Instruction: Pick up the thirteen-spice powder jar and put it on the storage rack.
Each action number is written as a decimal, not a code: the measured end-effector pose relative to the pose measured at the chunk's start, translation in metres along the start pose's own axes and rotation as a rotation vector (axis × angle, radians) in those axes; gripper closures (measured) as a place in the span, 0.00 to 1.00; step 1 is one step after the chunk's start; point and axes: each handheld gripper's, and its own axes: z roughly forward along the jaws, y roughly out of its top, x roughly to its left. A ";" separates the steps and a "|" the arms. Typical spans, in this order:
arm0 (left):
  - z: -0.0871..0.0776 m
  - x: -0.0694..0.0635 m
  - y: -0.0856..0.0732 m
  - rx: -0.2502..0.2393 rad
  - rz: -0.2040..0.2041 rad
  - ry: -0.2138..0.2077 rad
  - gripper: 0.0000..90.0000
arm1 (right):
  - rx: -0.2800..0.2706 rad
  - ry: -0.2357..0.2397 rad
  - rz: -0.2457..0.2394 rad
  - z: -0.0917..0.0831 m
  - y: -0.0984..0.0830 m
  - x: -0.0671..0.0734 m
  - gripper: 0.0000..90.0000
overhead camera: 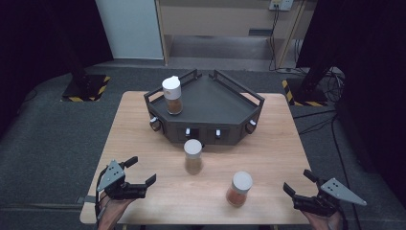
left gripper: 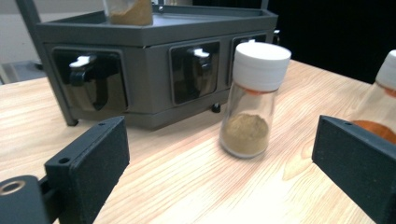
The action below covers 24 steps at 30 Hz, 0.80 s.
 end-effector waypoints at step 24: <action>-0.011 0.029 -0.032 -0.022 -0.058 -0.008 0.03 | -0.015 0.010 0.000 -0.004 -0.006 -0.005 0.05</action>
